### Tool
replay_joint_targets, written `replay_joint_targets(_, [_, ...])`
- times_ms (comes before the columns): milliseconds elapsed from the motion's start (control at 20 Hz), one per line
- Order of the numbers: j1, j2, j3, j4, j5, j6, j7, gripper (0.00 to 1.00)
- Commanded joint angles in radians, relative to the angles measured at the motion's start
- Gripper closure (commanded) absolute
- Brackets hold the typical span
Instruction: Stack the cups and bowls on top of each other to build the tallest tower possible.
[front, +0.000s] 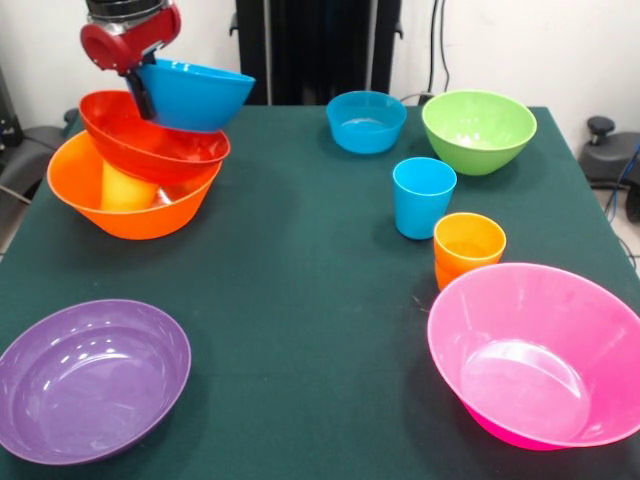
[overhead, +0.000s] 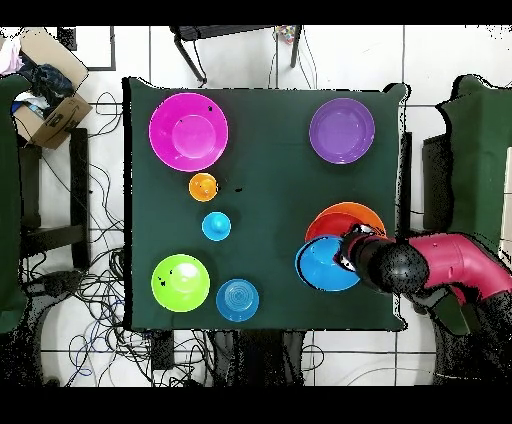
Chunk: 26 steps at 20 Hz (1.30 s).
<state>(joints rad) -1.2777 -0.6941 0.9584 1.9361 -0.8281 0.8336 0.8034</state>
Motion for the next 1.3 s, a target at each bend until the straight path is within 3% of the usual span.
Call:
replay_joint_targets(50, [-0.002, 0.039, 0.002, -0.038, -0.094, 0.063, -0.359, 1.0])
replay_joint_targets(400, [-0.02, 0.072, 0.0, -0.076, -0.099, 0.079, -0.401, 1.0])
replay_joint_targets(750, [-0.017, 0.14, -0.017, -0.174, -0.106, 0.109, -0.477, 1.0])
replay_joint_targets(1300, [0.0, 0.176, -0.042, -0.257, -0.078, 0.144, -0.563, 1.0])
